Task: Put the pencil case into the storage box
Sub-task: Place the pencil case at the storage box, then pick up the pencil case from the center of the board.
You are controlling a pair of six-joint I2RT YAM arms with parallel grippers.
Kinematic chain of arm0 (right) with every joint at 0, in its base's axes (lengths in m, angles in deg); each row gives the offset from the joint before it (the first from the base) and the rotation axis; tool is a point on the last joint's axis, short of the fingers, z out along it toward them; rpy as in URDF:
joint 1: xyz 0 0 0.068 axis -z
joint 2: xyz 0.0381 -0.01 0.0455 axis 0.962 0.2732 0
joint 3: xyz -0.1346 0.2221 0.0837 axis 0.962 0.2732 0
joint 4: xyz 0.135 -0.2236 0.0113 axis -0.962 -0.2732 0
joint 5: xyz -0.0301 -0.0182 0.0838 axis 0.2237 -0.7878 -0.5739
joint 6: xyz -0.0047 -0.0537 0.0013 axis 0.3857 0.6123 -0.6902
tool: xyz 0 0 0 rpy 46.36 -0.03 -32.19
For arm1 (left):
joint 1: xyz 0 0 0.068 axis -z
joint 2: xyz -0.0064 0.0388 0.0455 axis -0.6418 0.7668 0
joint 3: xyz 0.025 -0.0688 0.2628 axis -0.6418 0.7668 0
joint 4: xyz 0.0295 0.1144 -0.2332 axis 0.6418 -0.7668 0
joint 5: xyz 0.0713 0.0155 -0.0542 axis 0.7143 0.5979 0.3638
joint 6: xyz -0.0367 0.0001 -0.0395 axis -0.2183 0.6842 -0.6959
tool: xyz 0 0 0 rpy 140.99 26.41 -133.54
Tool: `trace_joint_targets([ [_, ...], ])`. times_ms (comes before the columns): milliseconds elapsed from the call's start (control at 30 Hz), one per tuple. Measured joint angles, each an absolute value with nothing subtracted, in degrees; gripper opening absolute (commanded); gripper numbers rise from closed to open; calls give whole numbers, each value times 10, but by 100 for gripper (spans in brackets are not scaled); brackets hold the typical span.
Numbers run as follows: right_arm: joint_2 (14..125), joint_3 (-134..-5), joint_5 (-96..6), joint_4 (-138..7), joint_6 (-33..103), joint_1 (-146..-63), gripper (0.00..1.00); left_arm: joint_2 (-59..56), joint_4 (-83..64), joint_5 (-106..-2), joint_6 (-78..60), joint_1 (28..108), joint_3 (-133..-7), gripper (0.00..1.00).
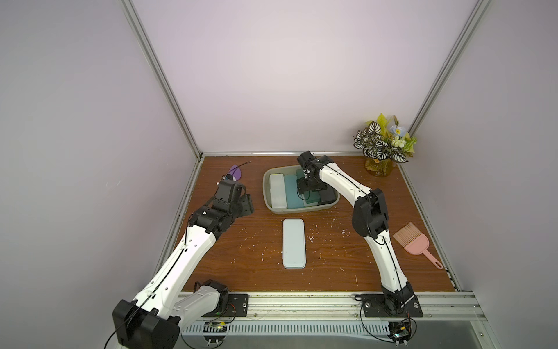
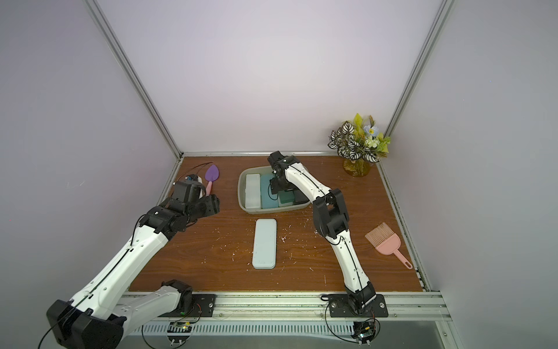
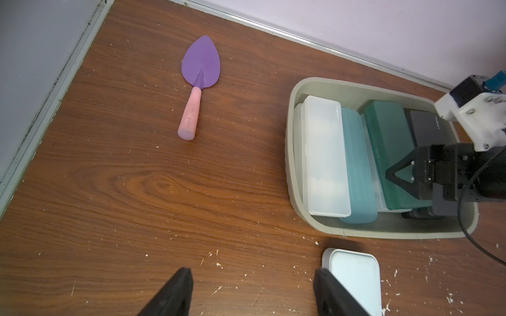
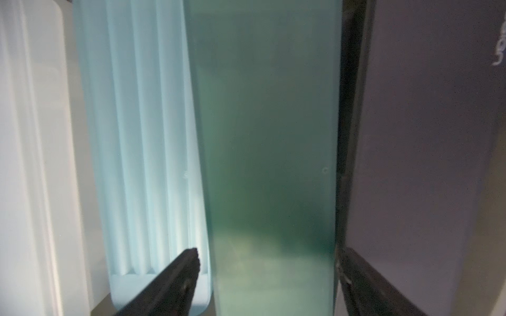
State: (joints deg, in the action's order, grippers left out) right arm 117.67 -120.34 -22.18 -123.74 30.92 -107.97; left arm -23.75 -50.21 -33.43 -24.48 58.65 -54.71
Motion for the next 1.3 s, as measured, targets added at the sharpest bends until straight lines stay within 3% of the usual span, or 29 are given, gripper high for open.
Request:
trace_joint_targets([
  [233,1097,-1156,-215,-1235,306,-1093,87,-238,-502,-344,-241,587,-547,70],
  [500,726,-767,-302,-1078,265,-1133,84,-247,-501,-354,-277,662,-507,70],
  [600,639,-619,-347,-1015,230,-1156,83,-246,-500,-362,-303,703,-485,70],
  [867,589,-389,-439,-884,143,-1195,83,-254,-441,-421,-372,745,-373,73],
  [1300,604,-337,-511,-746,91,-1195,76,-212,-248,-547,-430,746,-257,74],
])
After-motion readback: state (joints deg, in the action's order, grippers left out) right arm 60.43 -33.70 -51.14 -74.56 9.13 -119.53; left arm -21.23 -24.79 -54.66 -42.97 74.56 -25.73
